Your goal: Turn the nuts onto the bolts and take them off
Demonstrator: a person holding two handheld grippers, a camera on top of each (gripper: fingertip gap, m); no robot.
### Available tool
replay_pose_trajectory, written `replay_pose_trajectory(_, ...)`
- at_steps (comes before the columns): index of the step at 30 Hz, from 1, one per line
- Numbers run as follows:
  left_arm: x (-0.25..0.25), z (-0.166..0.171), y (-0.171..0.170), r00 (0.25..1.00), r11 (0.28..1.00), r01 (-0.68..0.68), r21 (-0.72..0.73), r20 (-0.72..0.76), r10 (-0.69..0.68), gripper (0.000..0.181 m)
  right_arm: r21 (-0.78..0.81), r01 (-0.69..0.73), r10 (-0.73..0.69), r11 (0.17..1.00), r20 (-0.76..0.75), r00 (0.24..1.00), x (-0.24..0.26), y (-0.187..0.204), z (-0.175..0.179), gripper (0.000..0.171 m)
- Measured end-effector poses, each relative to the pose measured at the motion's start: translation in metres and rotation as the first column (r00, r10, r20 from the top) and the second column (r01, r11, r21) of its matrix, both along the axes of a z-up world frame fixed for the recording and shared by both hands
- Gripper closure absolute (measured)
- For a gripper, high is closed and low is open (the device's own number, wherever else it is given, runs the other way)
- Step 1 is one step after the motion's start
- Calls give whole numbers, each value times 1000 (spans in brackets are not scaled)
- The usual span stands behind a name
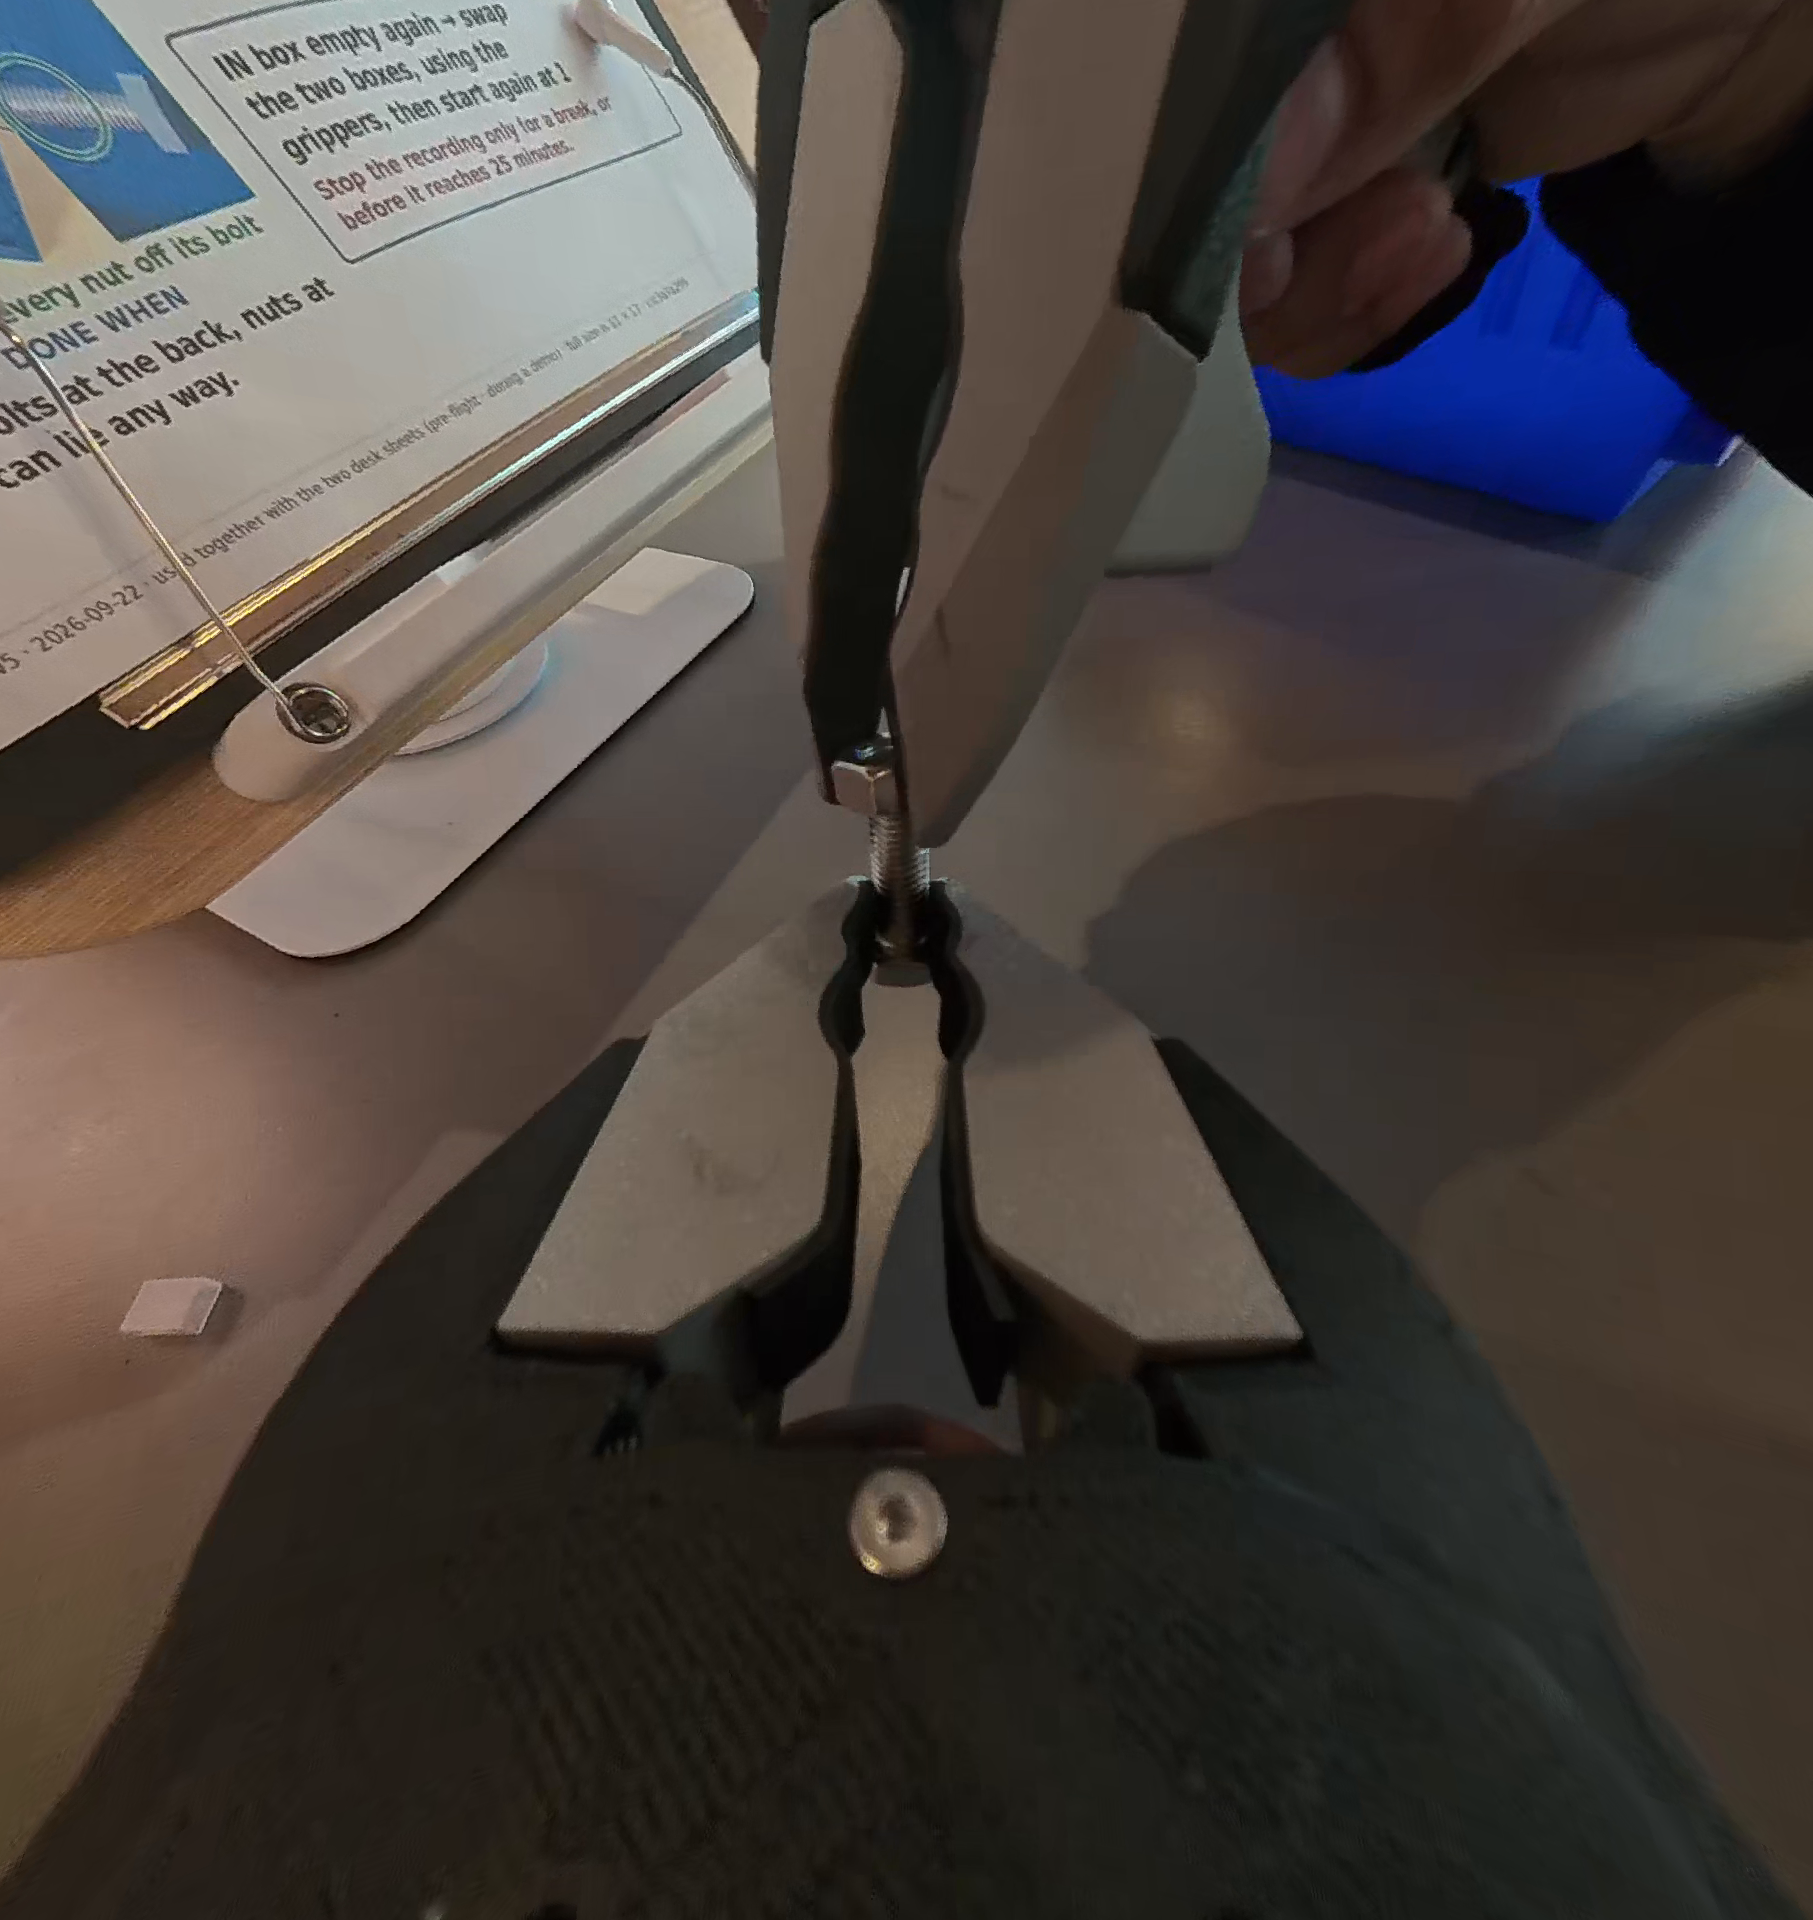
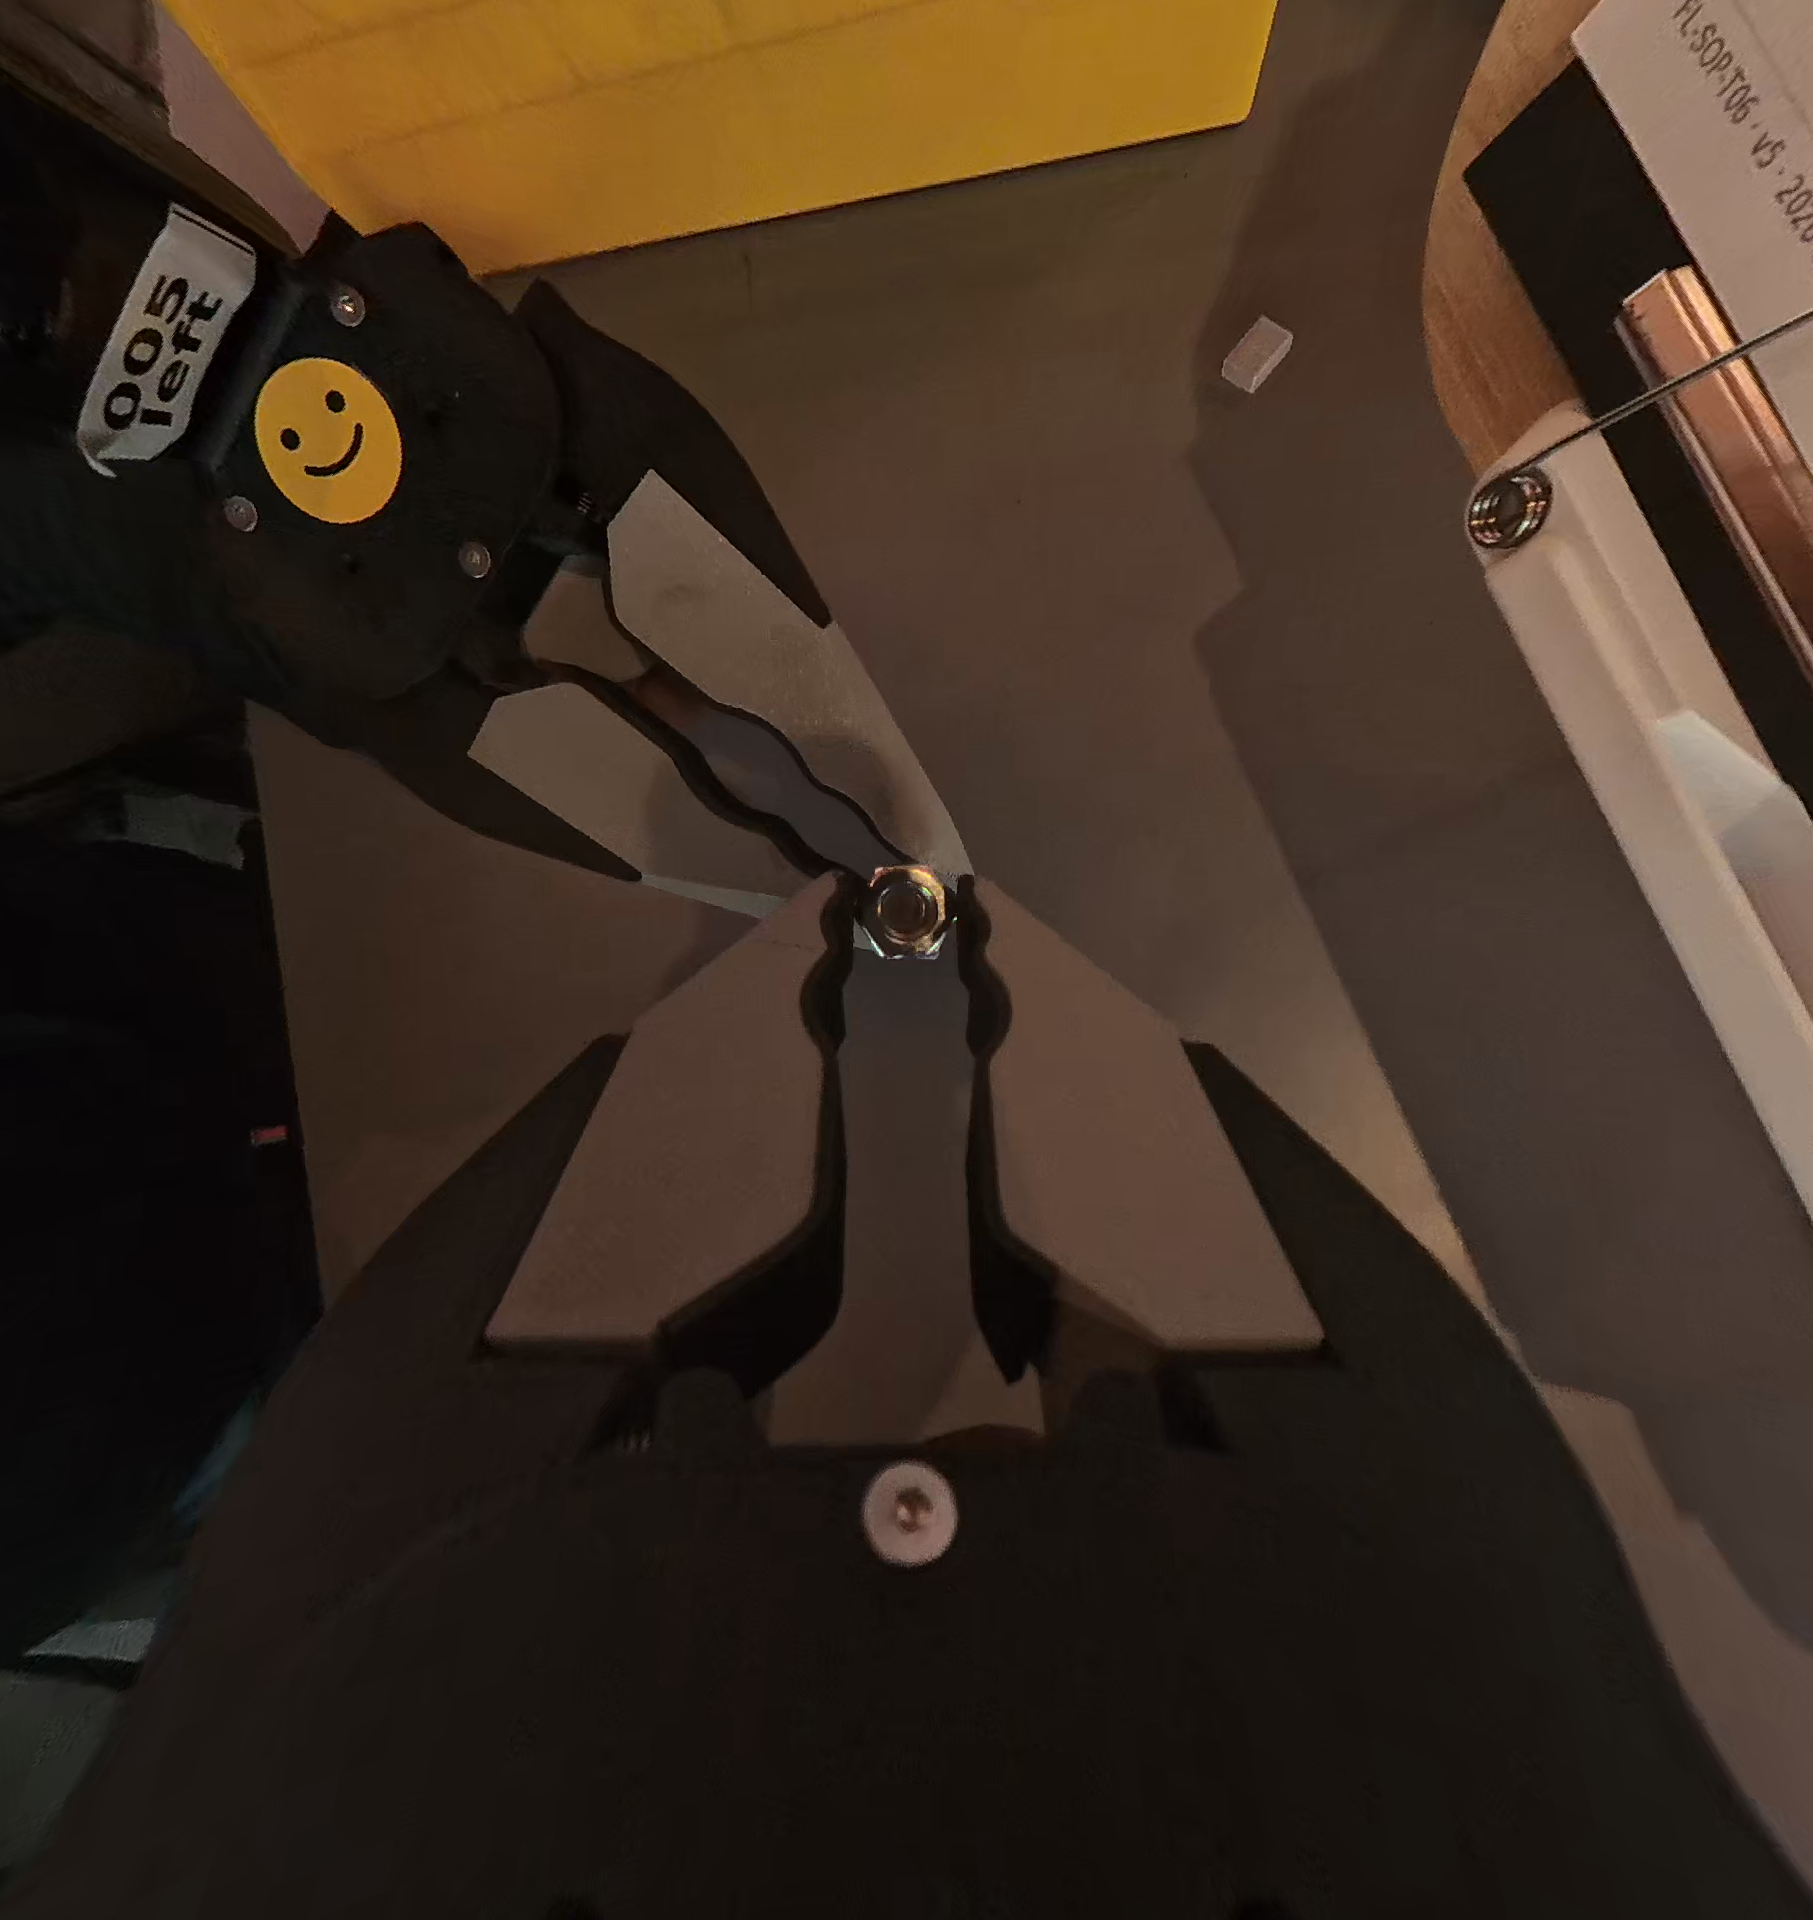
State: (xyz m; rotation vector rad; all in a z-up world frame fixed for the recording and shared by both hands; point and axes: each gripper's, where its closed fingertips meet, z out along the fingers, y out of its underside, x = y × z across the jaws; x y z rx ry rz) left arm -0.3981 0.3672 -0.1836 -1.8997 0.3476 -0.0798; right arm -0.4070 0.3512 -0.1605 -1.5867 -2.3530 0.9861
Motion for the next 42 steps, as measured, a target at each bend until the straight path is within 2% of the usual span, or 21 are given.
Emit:
replay_pose_trajectory(5,2,5,2,989,1000,23,6,144,-23,175,35,7,-10,999,82,997,-1,2,3,155)
replay_pose_trajectory(11,-4,8,0,966,1000,12,-2,259,-11,175,172,-17,-8,985,139,990,-10,2,4,155)
replay_pose_trajectory(25,-8,10,0,987,1000,-12,28,158,7,175,95,-24,9,995,152,988,-11,1,5,155)
replay_pose_trajectory(42,-10,15,0,982,999,-14,50,187,5,175,92,-27,14,995,141,990,-12,1,7,154)
